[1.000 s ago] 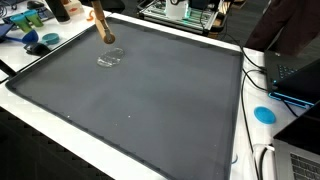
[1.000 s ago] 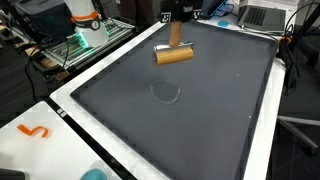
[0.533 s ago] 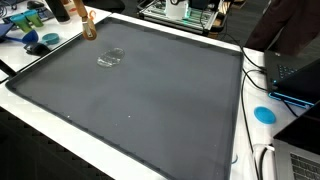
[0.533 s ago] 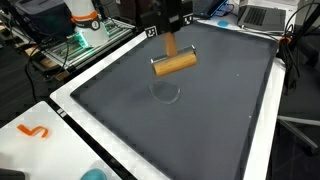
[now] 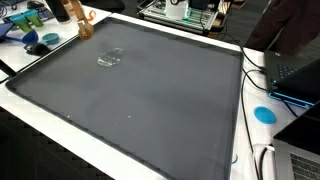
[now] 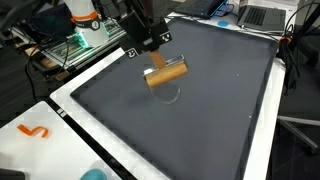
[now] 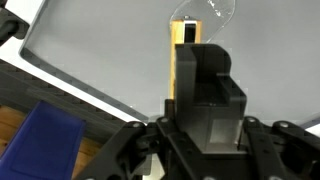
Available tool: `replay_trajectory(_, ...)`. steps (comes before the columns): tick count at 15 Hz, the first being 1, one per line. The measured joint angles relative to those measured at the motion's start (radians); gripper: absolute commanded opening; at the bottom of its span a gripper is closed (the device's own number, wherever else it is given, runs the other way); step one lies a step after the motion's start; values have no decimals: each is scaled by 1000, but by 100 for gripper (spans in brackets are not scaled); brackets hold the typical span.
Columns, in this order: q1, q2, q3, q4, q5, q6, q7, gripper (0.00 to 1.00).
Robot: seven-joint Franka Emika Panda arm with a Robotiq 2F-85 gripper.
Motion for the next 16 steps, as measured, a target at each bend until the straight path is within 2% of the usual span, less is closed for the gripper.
replay_trajectory(8, -34, -2, -46, -97, 171, 46, -119, 24)
replay_trajectory(16, -54, -15, -80, -157, 227, 83, -168, 24)
